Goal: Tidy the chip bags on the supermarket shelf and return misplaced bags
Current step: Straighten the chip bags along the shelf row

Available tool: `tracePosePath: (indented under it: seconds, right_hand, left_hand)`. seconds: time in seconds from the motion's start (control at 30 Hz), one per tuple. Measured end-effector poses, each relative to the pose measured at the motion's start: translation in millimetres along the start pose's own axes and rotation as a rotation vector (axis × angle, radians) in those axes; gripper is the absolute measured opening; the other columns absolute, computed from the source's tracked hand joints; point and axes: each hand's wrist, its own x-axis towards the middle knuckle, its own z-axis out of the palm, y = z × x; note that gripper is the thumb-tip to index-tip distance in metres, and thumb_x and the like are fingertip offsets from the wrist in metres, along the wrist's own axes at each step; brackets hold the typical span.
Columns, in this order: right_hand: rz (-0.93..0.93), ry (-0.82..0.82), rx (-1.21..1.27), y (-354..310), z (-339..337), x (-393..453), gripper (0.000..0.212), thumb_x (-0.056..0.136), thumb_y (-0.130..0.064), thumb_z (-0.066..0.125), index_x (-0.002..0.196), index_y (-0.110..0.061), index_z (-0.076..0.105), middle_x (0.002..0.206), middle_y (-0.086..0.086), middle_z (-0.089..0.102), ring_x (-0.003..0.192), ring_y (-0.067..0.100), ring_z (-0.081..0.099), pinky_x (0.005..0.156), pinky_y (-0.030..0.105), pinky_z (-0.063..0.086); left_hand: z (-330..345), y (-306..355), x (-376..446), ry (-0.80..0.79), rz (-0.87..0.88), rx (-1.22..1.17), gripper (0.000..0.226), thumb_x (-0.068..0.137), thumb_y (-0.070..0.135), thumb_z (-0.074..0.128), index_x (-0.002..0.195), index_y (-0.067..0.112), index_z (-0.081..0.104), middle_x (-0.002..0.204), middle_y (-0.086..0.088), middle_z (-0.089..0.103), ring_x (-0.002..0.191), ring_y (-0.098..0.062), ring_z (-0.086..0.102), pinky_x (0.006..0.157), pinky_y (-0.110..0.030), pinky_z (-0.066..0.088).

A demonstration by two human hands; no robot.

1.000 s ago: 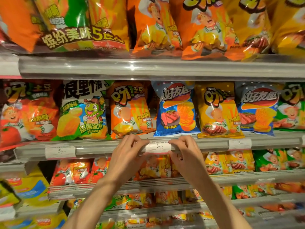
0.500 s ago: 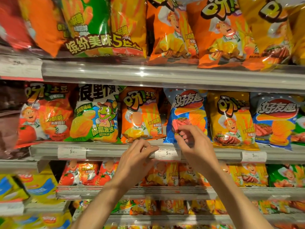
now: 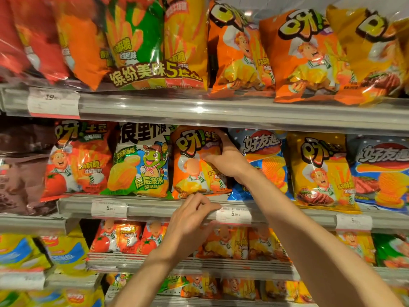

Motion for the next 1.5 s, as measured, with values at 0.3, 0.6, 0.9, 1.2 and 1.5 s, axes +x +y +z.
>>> tracePosePath:
  seconds: [0.3, 0.6, 0.9, 1.2, 1.5]
  right_hand:
    - [-0.053, 0.213, -0.248, -15, 0, -38, 0.065, 0.089, -0.046, 0.074, 0.133, -0.005, 0.05, 0.105, 0.01, 0.062, 0.098, 0.029, 0.062, 0.084, 0.04, 0.054]
    - [-0.119, 0.314, -0.242, -3, 6, -30, 0.085, 0.084, -0.046, 0.078, 0.15, -0.012, 0.037, 0.131, 0.017, 0.061, 0.119, 0.034, 0.058, 0.091, 0.038, 0.051]
    - [-0.11, 0.266, -0.333, -3, 10, -27, 0.076, 0.092, -0.051, 0.068, 0.146, -0.004, 0.044, 0.13, 0.021, 0.057, 0.119, 0.038, 0.056, 0.095, 0.042, 0.049]
    - [-0.13, 0.187, -0.261, -2, 0, -36, 0.076, 0.095, -0.05, 0.062, 0.153, -0.009, 0.034, 0.141, 0.016, 0.056, 0.129, 0.032, 0.055, 0.102, 0.044, 0.05]
    - [-0.21, 0.436, -0.291, 30, -71, -84, 0.035, 0.095, -0.025, 0.068, 0.129, -0.016, 0.062, 0.122, -0.002, 0.053, 0.118, 0.018, 0.059, 0.104, 0.036, 0.048]
  left_hand:
    - [3, -4, -1, 0.017, 0.023, 0.014, 0.038, 0.085, 0.037, 0.071, 0.119, 0.022, 0.065, 0.105, 0.006, 0.055, 0.096, -0.015, 0.053, 0.063, -0.028, 0.045]
    - [2, -3, 0, 0.011, 0.015, 0.023, 0.037, 0.085, 0.036, 0.071, 0.118, 0.022, 0.065, 0.102, 0.006, 0.054, 0.093, -0.012, 0.051, 0.066, -0.019, 0.036]
    - [3, -2, 0, -0.018, -0.037, 0.029, 0.041, 0.082, 0.036, 0.077, 0.12, 0.027, 0.064, 0.103, 0.009, 0.053, 0.094, -0.01, 0.049, 0.065, -0.021, 0.036]
    - [5, -2, -1, 0.0, -0.043, 0.026, 0.041, 0.081, 0.032, 0.08, 0.119, 0.026, 0.065, 0.103, 0.008, 0.053, 0.093, -0.013, 0.051, 0.065, -0.023, 0.039]
    - [18, 12, 0, 0.114, 0.009, 0.076, 0.036, 0.076, 0.02, 0.083, 0.109, 0.016, 0.069, 0.098, 0.002, 0.058, 0.087, -0.019, 0.052, 0.061, -0.031, 0.044]
